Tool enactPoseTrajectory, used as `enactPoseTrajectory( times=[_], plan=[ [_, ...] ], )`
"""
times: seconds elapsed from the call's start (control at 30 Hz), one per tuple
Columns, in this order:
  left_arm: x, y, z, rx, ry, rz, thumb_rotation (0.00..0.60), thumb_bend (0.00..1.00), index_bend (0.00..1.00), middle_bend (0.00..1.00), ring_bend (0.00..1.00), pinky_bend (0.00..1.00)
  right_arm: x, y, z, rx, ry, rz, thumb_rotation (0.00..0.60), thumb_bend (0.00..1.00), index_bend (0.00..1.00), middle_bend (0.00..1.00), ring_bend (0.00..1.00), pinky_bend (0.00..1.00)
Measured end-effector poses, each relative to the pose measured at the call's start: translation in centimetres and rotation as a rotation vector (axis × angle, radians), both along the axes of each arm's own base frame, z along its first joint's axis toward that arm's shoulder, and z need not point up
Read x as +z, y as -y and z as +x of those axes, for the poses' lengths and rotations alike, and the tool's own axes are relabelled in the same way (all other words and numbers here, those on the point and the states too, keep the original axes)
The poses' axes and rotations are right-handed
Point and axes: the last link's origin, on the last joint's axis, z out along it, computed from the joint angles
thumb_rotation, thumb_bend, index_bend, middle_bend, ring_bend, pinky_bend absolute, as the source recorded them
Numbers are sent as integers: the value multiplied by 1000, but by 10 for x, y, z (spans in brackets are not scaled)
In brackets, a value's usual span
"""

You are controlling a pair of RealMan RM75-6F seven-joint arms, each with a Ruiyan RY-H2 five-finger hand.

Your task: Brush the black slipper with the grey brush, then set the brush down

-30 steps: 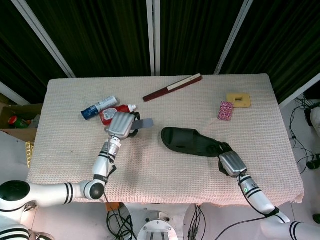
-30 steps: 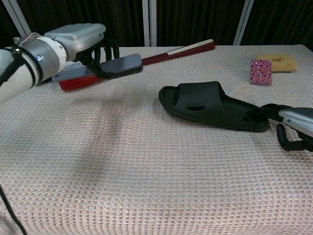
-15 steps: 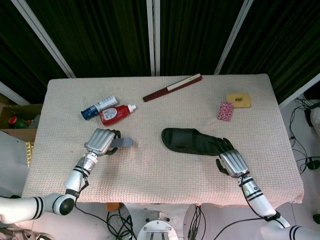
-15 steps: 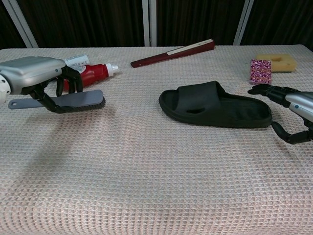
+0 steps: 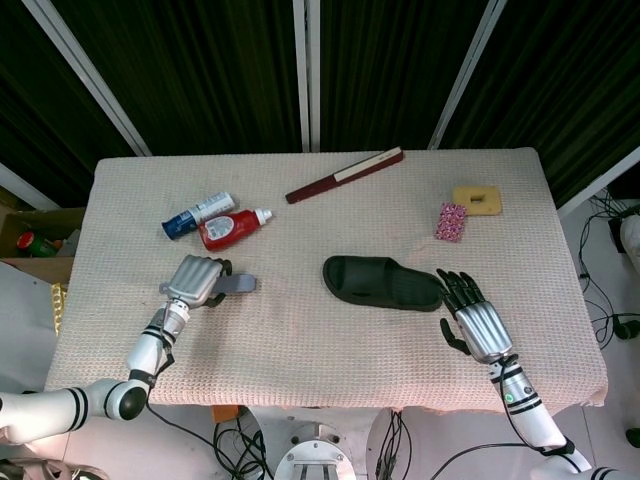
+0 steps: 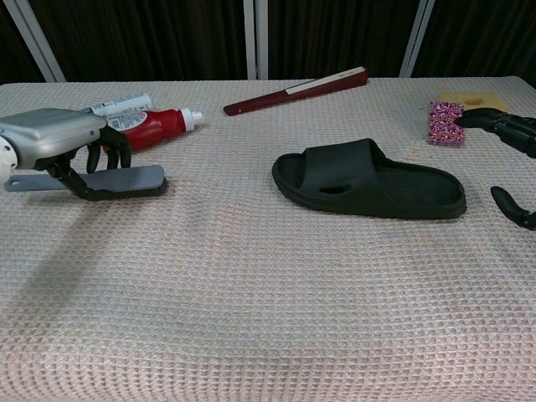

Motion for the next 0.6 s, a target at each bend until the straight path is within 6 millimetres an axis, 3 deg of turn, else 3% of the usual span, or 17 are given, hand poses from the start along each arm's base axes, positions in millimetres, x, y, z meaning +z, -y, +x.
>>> enactPoseTrajectory(
  times=[0.13, 0.23, 0.6],
  plan=[
    [-1, 0, -3, 8, 6, -23, 600, 421, 667, 839, 680, 750, 3, 1, 0, -1, 9, -12, 600, 574, 0, 0, 0, 0],
    [-1, 0, -6, 6, -10, -45, 600, 417, 578, 768, 628, 714, 4, 2, 1, 8, 19, -23, 600, 574, 0, 0, 0, 0],
    [1, -2, -9, 4, -18, -38, 600, 325, 529, 594, 597, 692, 6, 4, 4, 19, 29, -38, 600, 522, 0, 0, 0, 0]
  ],
)
